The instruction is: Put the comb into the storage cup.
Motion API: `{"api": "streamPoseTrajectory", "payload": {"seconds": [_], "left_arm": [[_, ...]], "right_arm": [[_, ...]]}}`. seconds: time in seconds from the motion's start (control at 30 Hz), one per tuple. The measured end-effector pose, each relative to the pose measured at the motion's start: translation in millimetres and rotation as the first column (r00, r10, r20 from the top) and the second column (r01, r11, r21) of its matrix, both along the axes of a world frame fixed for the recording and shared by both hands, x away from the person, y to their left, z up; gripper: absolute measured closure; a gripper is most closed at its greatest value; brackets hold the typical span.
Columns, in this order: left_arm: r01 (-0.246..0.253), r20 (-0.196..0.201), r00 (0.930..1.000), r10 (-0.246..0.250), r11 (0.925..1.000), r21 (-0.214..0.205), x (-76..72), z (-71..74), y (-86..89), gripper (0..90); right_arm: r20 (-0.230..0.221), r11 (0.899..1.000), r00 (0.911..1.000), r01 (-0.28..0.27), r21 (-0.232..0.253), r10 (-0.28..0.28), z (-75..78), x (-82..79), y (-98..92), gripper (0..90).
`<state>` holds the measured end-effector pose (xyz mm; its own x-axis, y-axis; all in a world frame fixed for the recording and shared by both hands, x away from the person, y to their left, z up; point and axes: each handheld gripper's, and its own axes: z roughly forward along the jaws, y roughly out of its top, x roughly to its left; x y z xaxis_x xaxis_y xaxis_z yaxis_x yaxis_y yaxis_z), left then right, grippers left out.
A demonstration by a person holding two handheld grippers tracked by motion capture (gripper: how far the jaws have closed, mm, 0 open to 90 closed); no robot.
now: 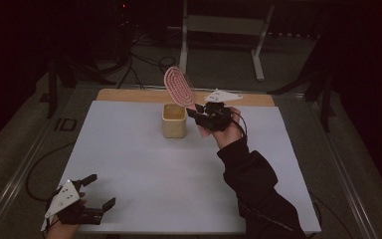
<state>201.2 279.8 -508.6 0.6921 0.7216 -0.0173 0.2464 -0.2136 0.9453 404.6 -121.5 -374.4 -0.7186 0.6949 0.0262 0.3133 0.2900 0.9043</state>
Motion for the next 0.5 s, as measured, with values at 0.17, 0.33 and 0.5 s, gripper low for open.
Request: {"api": "streamPoseTrajectory", "payload": {"seconds": [0.17,0.33,0.5], "left_arm": [[0.000,-0.002,1.0000,0.000,1.0000,-0.001,-0.1,-0.1,0.1,0.0],[-0.001,-0.003,1.0000,0.001,1.0000,-0.003,0.1,-0.4,-0.1,0.0],[0.002,-0.004,1.0000,-0.002,1.0000,-0.002,0.1,-0.4,0.2,0.0]], "right_arm": [[0.021,1.000,0.9997,0.014,0.004,-0.014,1.9,6.6,3.6,70.0],[0.039,1.000,0.9991,0.014,0.022,-0.015,3.8,11.8,7.1,70.0],[0.057,0.999,0.9982,0.017,0.041,-0.019,5.8,18.4,10.9,70.0]]}}
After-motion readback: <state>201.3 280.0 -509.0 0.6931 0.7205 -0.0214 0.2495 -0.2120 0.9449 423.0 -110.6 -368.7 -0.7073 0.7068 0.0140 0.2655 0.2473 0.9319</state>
